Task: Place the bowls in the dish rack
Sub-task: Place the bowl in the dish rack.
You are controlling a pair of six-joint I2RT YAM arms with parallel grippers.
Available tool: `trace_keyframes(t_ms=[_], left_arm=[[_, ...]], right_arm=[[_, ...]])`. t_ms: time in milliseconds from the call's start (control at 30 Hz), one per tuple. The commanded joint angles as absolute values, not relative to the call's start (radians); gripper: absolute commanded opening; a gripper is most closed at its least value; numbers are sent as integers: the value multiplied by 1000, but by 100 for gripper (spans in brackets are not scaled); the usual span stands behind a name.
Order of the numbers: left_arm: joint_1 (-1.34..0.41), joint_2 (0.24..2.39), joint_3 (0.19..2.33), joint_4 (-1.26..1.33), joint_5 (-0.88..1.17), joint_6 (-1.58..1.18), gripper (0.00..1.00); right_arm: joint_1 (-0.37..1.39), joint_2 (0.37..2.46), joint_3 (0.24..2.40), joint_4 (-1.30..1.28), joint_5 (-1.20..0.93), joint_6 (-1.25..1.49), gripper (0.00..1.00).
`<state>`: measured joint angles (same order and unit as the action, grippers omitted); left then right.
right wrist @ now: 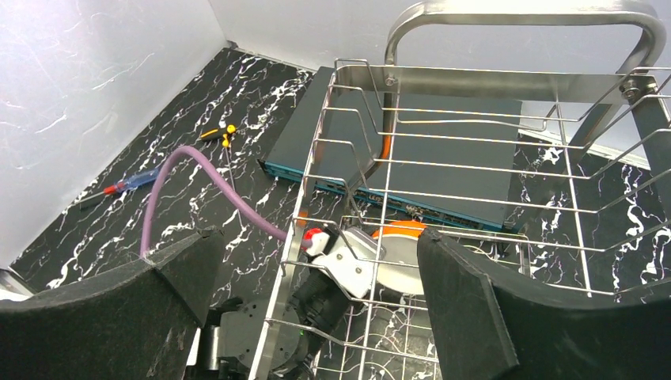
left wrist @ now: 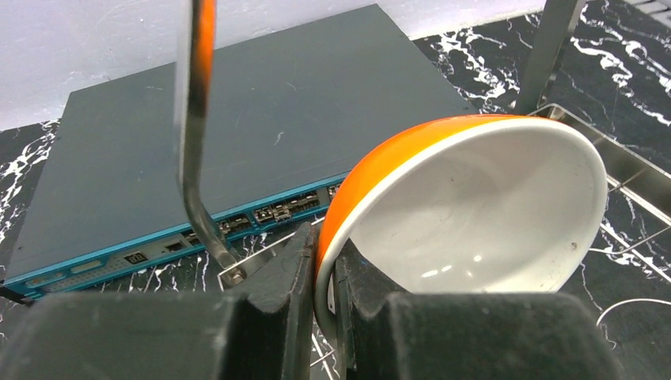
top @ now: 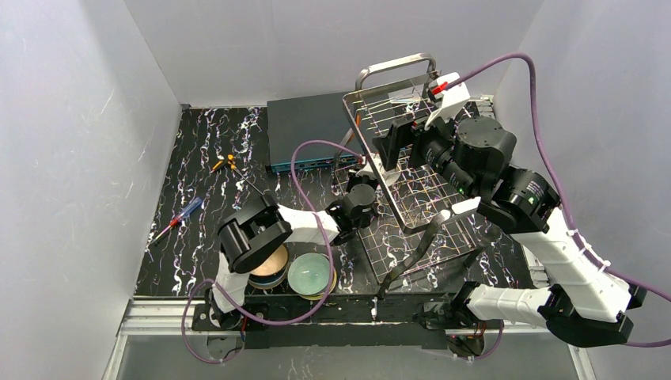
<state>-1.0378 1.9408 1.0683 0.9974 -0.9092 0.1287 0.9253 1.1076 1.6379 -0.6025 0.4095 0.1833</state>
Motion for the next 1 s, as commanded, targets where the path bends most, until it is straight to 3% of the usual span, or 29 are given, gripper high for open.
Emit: trace_keyframes(t_ms=[0, 967], left_arm=[[-1049, 1974, 1139, 1041, -950, 102, 0], [-1018, 2237, 1531, 959, -931, 315, 0]], right_arm=[[929, 1105, 1660, -577, 400, 158, 99], [929, 1086, 1682, -633, 429, 129, 99]])
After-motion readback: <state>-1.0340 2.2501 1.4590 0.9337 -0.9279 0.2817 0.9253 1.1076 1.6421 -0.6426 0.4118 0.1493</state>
